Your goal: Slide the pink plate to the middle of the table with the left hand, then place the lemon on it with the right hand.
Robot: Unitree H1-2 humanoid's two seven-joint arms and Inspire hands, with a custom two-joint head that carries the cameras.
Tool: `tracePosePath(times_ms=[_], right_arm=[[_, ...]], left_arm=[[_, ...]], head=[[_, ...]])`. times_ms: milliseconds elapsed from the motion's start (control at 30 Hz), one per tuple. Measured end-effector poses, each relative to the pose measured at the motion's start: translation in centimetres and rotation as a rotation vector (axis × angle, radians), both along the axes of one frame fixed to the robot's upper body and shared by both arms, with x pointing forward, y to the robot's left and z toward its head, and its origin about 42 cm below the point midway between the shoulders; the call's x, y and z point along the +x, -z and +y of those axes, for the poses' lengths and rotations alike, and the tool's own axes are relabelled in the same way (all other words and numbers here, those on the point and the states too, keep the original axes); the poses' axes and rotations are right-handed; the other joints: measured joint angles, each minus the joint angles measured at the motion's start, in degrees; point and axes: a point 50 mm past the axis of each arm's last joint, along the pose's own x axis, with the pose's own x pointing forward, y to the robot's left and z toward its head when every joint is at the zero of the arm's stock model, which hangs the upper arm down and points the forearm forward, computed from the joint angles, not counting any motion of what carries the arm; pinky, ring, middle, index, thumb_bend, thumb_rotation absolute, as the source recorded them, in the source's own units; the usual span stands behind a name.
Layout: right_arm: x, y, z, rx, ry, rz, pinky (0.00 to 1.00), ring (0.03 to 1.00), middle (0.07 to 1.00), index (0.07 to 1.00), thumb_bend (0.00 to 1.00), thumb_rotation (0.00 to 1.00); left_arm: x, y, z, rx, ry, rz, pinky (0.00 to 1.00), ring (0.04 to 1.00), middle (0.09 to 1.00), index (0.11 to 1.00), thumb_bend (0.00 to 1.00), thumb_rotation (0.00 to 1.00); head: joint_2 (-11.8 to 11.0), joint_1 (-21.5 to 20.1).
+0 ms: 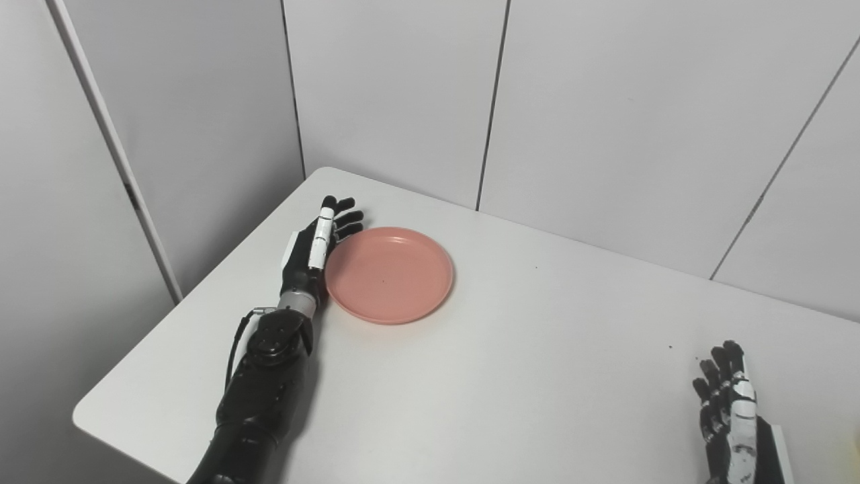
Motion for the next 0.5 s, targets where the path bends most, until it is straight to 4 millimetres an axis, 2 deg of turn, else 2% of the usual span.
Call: tracePosePath(times_ms=[100, 233, 500], right_arm=[[0.0, 0.0, 0.0, 0.000, 0.001, 0.000, 1.00, 1.000, 1.000, 1.000, 0.66, 1.00], [0.0, 0.0, -0.1, 0.000, 0.002, 0.000, 1.00, 1.000, 1.000, 1.000, 0.66, 1.00], [0.1, 0.2, -0.2, -0.001, 0.005, 0.008, 1.00, 1.000, 1.000, 1.000, 0.69, 1.00]], left_arm=[[0.2, 0.2, -1.7, -0.014, 0.034, -0.002, 0.78, 0.798, 0.793, 0.782, 0.70, 1.00], [0.3, 0.2, -3.9, -0.011, 0.090, -0.013, 0.77, 0.796, 0.792, 0.777, 0.70, 1.00], [0.2, 0.4, -5.4, 0.015, 0.120, -0.008, 0.78, 0.796, 0.791, 0.777, 0.67, 1.00]], head=[[0.3, 0.2], [0.7, -0.4], [1.9, -2.9]])
